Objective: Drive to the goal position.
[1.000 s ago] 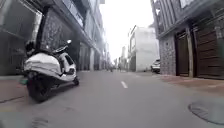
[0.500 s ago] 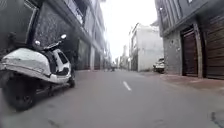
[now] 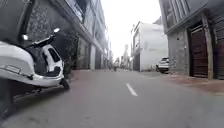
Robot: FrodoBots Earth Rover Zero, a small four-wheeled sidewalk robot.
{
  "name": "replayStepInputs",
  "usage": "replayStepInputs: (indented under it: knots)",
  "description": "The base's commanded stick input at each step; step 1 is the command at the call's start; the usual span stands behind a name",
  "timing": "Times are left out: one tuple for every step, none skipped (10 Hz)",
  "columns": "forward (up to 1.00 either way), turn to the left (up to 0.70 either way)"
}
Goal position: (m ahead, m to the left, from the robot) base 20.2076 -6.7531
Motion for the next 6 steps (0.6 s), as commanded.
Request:
replayStepInputs:
  knots:
    - [1.00, 0.00]
    - [1.00, 0.00]
    - [1.00, 0.17]
    - [1.00, 0.38]
    - [1.00, 0.40]
    - [1.00, 0.23]
